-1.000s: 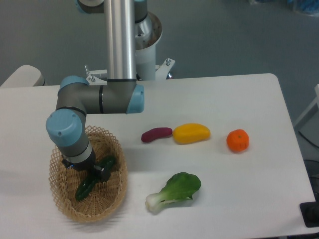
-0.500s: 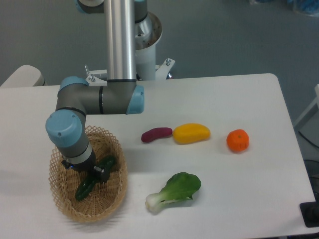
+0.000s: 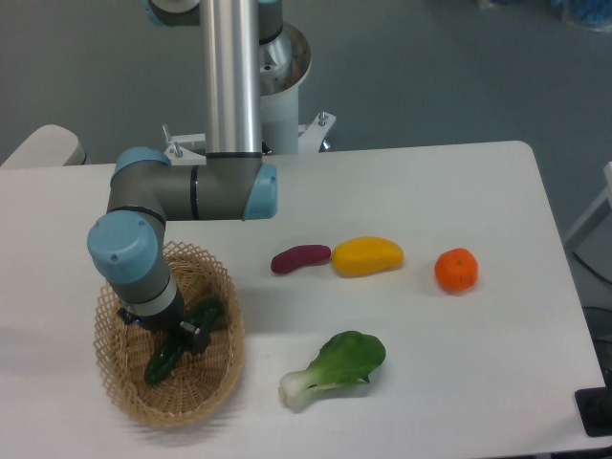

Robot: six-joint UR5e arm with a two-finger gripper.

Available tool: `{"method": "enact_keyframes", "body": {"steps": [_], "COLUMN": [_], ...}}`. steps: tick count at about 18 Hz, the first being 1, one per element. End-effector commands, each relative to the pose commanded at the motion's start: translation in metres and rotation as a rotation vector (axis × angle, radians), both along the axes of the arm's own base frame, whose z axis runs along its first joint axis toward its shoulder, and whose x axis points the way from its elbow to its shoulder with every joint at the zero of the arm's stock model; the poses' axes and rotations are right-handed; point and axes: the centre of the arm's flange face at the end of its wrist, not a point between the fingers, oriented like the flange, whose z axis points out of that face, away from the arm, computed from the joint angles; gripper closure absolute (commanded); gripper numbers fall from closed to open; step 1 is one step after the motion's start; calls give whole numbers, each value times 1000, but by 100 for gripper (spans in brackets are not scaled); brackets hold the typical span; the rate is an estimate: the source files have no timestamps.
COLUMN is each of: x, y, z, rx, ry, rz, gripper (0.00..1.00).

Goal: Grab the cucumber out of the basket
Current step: 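Close the gripper around the middle of the cucumber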

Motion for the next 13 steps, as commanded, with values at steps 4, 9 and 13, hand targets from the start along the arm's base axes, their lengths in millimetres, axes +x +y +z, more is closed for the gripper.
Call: {"method": "enact_keyframes", "body": {"steps": [4, 9, 13], "x": [0, -2, -5], "y": [0, -1, -1], "z": [1, -1, 0], "rx": [1, -13, -11], "ry": [1, 19, 20], "rz": [0, 2, 6], "gripper": [15, 41, 54]}}
